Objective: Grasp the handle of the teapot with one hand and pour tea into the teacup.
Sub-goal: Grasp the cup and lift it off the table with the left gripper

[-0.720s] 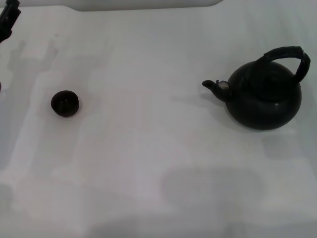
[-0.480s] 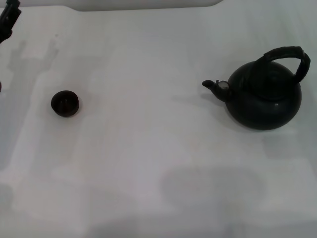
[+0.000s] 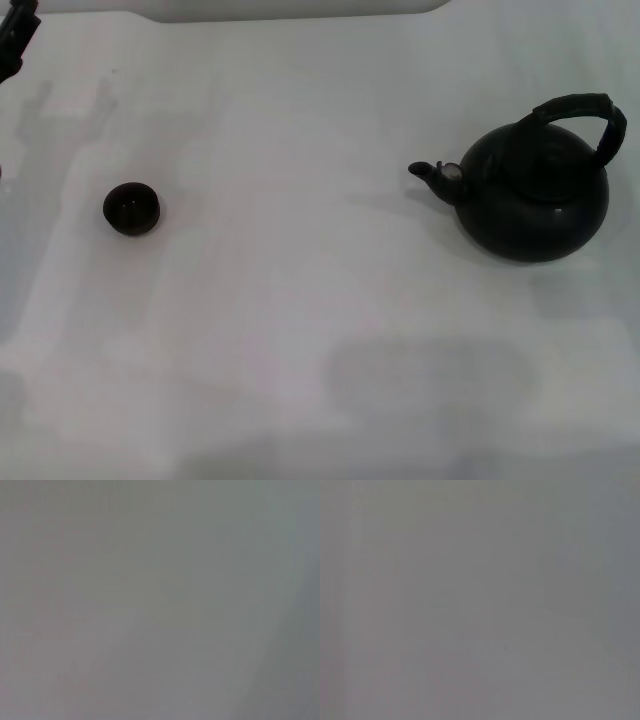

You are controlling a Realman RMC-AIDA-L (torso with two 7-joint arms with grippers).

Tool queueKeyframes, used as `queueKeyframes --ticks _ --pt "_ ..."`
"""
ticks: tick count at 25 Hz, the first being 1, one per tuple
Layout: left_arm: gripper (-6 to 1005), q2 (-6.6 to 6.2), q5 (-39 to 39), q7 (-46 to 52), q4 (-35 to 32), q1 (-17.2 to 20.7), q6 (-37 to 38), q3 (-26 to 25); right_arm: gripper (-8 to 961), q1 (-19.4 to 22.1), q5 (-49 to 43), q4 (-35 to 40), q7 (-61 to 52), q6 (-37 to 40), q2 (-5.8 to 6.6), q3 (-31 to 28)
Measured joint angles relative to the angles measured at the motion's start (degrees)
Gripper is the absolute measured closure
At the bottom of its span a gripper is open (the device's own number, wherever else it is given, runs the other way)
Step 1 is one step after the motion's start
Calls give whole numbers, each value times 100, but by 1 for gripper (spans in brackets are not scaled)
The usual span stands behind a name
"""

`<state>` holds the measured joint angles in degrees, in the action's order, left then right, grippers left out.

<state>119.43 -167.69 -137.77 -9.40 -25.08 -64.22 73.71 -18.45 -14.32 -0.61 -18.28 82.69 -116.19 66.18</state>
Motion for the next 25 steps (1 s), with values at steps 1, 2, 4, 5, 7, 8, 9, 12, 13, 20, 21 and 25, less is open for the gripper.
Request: queueKeyframes --ticks 1,2,4,5,7,8,9,12,13,20,21,25 --pt "121 0 0 0 0 0 0 0 83 0 0 0 0 -1 0 0" --pt "121 3 1 3 0 11 -46 8 83 0 0 1 -1 -2 0 0" --pt "121 3 5 5 0 17 -125 23 83 -2 0 5 -1 -5 0 0" --pt "121 3 8 9 0 17 -158 23 82 -6 0 7 -1 -10 0 0" --pt "121 0 16 55 0 18 -174 23 82 -19 -1 8 -1 -18 0 0" --pt "121 -4 23 89 0 17 -174 23 82 -22 -1 8 -1 -20 0 0" --pt "121 -10 35 127 0 11 -175 26 82 -23 -1 8 0 -21 0 0" --pt "121 -19 121 195 0 -10 -191 36 82 -25 -1 8 -1 -23 0 0" --pt "121 -22 192 248 -2 -14 -199 39 82 -26 -1 9 -1 -25 0 0" --pt "121 -89 1044 779 -341 -32 -112 46 82 -35 -1 8 0 -44 0 0" --pt "122 -98 1249 902 -471 -30 -61 48 82 -35 -1 8 -1 -52 0 0" --pt "122 -167 2514 1881 -1363 -11 747 45 82 -47 -1 8 0 -100 3 -1"
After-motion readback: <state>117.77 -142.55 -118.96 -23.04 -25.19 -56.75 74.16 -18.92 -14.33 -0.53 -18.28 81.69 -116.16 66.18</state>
